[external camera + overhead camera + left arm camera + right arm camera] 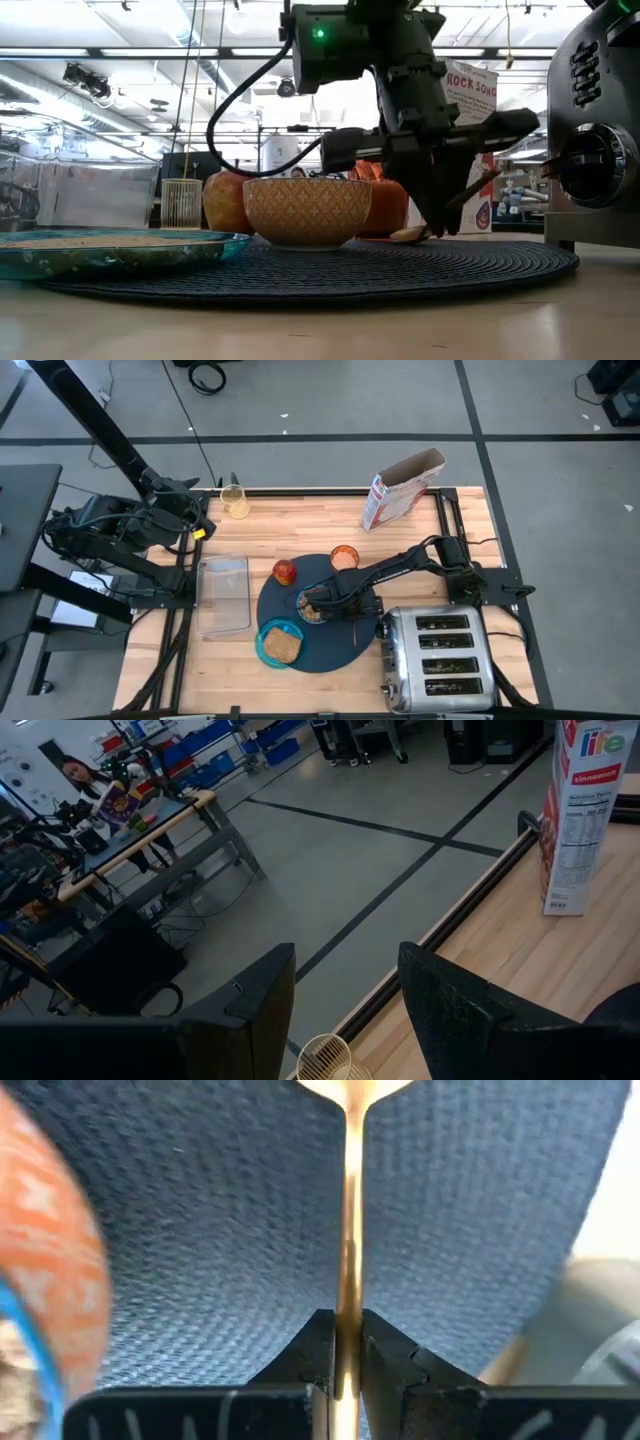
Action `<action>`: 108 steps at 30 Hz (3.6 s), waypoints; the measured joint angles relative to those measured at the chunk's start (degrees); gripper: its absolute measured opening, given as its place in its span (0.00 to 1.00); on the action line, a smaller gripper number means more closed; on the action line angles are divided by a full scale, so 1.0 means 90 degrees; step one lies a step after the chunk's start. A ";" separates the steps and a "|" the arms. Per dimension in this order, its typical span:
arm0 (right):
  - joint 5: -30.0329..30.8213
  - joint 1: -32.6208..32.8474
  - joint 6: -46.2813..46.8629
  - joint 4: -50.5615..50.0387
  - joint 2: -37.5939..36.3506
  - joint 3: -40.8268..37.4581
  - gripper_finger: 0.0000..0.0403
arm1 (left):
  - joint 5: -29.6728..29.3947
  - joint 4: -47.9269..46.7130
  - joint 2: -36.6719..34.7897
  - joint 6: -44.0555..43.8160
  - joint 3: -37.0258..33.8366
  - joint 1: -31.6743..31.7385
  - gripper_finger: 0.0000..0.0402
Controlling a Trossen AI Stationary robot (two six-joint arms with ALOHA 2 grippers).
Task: Arrange a breakfast setting
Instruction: Put the gold spoon on top of the dark blue placemat beside the blue bowl
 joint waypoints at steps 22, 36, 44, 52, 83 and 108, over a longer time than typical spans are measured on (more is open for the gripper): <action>-0.0255 -0.0112 0.0269 0.0450 0.0002 -0.0345 0.09 | 0.0000 -0.0001 0.0000 0.0019 0.0002 -0.0001 0.46; 0.0291 0.0310 0.0825 0.0409 -0.0109 -0.0285 0.08 | 0.0000 -0.0004 0.0000 0.0070 0.0007 -0.0001 0.46; 0.0904 0.0342 0.0935 0.0305 -0.0112 -0.0285 0.08 | 0.0000 -0.0001 -0.0002 0.0048 0.0007 0.0000 0.46; 0.1038 0.0220 0.0785 0.0289 -0.0112 -0.0285 0.08 | 0.0001 0.0001 -0.0002 0.0044 0.0007 -0.0001 0.46; 0.0612 0.0194 0.0657 0.0569 -0.0132 -0.0577 0.17 | 0.0002 0.0000 -0.0002 0.0068 0.0007 -0.0001 0.46; 0.0679 0.0194 -0.0192 0.0385 -0.0124 -0.0596 0.24 | 0.0002 0.0001 -0.0002 0.0044 0.0005 -0.0001 0.46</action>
